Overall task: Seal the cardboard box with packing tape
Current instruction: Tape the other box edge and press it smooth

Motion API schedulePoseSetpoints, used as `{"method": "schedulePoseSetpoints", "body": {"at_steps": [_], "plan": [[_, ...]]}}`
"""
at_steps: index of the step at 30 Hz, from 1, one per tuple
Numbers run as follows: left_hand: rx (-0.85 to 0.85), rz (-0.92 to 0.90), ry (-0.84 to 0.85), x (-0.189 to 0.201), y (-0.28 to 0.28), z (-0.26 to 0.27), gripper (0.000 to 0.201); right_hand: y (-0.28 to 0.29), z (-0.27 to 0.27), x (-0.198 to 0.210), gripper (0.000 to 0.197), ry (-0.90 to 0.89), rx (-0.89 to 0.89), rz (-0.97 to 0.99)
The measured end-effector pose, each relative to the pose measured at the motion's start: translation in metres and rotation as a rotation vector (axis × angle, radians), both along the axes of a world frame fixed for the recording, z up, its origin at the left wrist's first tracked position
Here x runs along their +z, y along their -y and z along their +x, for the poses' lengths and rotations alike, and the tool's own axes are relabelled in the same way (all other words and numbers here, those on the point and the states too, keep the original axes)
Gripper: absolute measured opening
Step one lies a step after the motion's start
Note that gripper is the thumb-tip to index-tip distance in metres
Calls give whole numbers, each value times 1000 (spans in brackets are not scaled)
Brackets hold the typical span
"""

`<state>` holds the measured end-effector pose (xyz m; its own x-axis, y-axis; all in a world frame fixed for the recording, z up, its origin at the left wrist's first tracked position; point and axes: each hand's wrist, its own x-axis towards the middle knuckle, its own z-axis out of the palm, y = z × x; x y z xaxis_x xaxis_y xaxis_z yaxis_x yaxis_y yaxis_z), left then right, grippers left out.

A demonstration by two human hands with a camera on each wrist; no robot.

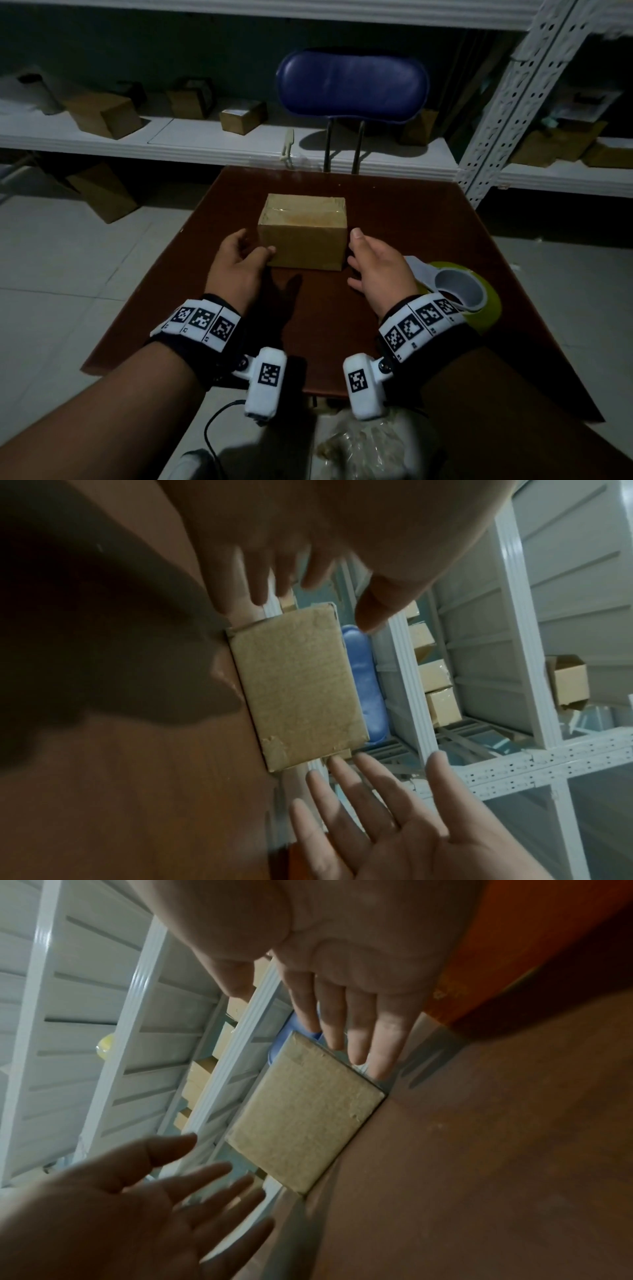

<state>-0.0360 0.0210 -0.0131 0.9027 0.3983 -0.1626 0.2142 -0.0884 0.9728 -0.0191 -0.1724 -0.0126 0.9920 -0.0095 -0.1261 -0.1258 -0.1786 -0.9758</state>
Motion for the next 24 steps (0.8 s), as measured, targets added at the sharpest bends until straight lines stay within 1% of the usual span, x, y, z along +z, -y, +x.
{"method": "schedulePoseSetpoints", "body": {"at_steps": [1,4,6,7,9,10,13,14,16,18,20,22,24], "plan": [[38,30,1,-1,-1,0,52,1,-1,2,27,-1,-17,31],[67,24,14,2,5,-2,30,11,-4,9,20,43,-77,87],[41,-9,6,3,17,-2,17,21,-7,18,27,70,-128,90],[12,-22,-6,2,25,-3,11,29,-8,20,27,90,-159,81],[-79,-52,-43,1,44,-5,5,48,-12,26,21,149,-248,-14],[-140,-59,-69,0,55,-7,4,60,-15,30,23,175,-305,-79],[-312,-116,-142,-1,85,-14,16,97,-17,34,31,195,-465,-191],[-354,-168,-167,-2,95,-17,17,110,-17,34,35,187,-502,-218],[-408,-273,-218,-4,115,-23,11,134,-19,32,39,162,-546,-269],[-443,-312,-243,-7,131,-25,7,153,-24,28,39,113,-547,-321],[-485,-330,-254,-8,143,-25,8,164,-26,20,37,32,-510,-361],[-516,-383,-258,-7,150,-23,9,168,-27,11,35,-61,-445,-352],[-515,-397,-266,-6,158,-22,8,171,-27,5,33,-130,-392,-340]]}}
